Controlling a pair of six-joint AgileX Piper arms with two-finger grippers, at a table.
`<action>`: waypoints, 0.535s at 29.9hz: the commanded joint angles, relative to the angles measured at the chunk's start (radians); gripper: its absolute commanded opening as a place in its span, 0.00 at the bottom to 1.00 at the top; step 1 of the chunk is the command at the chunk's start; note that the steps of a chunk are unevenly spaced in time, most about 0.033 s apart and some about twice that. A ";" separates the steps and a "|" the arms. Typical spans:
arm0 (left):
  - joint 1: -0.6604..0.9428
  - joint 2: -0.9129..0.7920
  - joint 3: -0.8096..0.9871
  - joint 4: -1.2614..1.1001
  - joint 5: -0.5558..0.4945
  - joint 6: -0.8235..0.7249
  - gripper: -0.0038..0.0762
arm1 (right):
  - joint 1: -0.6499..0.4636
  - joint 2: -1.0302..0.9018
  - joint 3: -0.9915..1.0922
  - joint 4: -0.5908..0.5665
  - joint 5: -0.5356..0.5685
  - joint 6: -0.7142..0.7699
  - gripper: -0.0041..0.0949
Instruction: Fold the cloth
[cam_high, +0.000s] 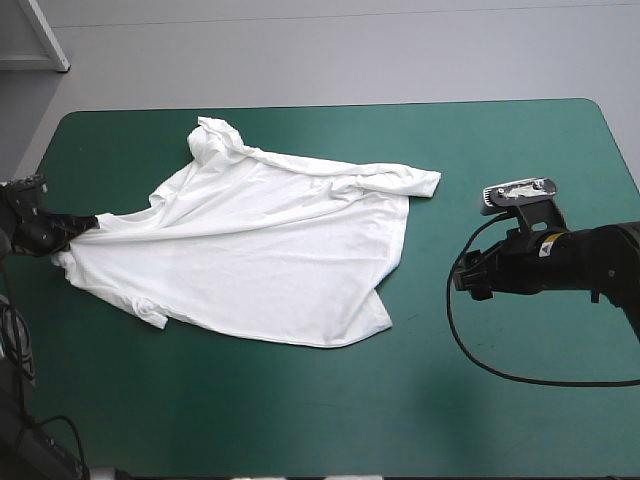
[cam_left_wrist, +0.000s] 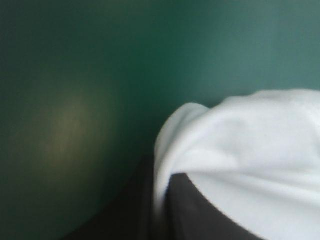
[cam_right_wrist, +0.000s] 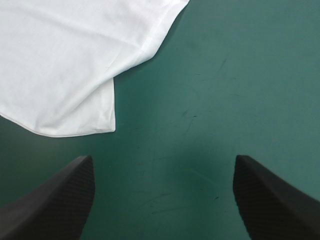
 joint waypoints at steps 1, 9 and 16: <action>0.007 0.041 -0.166 -0.023 -0.014 0.001 0.07 | -0.004 -0.017 -0.023 0.025 -0.036 -0.030 0.76; 0.007 0.158 -0.343 0.002 -0.053 -0.025 0.07 | -0.004 -0.017 -0.023 0.015 -0.061 -0.030 0.76; 0.005 0.167 -0.343 0.003 -0.115 -0.020 0.51 | -0.004 -0.017 -0.023 0.015 -0.060 -0.035 0.76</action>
